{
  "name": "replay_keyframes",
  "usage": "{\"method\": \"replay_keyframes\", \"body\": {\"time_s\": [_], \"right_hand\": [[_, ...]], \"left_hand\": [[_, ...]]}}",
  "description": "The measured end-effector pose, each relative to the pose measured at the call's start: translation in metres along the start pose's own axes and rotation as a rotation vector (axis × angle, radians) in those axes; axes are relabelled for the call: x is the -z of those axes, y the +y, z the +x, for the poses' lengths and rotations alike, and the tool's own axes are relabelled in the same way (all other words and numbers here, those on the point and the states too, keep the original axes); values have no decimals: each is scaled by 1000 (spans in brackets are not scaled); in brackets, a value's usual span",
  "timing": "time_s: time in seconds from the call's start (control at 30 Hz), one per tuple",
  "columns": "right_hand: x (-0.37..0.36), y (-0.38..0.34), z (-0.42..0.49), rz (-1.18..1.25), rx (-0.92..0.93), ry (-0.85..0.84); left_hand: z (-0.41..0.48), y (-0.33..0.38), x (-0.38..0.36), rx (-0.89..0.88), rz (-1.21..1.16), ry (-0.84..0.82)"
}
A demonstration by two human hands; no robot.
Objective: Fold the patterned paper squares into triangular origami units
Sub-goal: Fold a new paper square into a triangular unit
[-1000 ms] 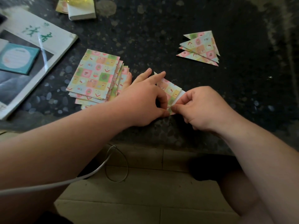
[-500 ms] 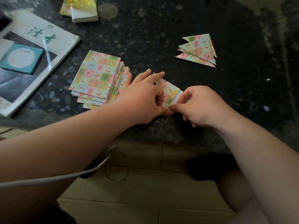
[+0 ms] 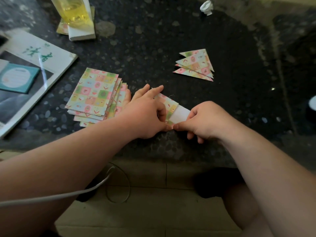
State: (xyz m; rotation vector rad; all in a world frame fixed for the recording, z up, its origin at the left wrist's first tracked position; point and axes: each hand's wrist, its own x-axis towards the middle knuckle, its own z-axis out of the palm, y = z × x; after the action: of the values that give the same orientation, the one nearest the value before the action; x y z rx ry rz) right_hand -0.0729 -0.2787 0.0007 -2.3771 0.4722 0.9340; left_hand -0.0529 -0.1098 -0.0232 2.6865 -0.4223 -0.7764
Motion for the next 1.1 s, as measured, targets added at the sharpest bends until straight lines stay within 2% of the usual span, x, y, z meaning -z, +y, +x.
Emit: {"method": "replay_keyframes", "body": {"time_s": [0.23,0.4,0.6,0.77,1.1], "right_hand": [[7,5,3,-2,-25,-81],[28,24,6,52,-96,-38],[8,12,3,121,56,-63],[1,5,2,79,48,-46],[21,16,5,84,-60,-103]], "left_hand": [[1,-1,-1,8,-24,9],[0,0,0,11,-45,0],[-4,5,-4,17,-51,37],[-4,6,-10,16,-72,83],[-5,-12,5,-86,-84,-68]]}}
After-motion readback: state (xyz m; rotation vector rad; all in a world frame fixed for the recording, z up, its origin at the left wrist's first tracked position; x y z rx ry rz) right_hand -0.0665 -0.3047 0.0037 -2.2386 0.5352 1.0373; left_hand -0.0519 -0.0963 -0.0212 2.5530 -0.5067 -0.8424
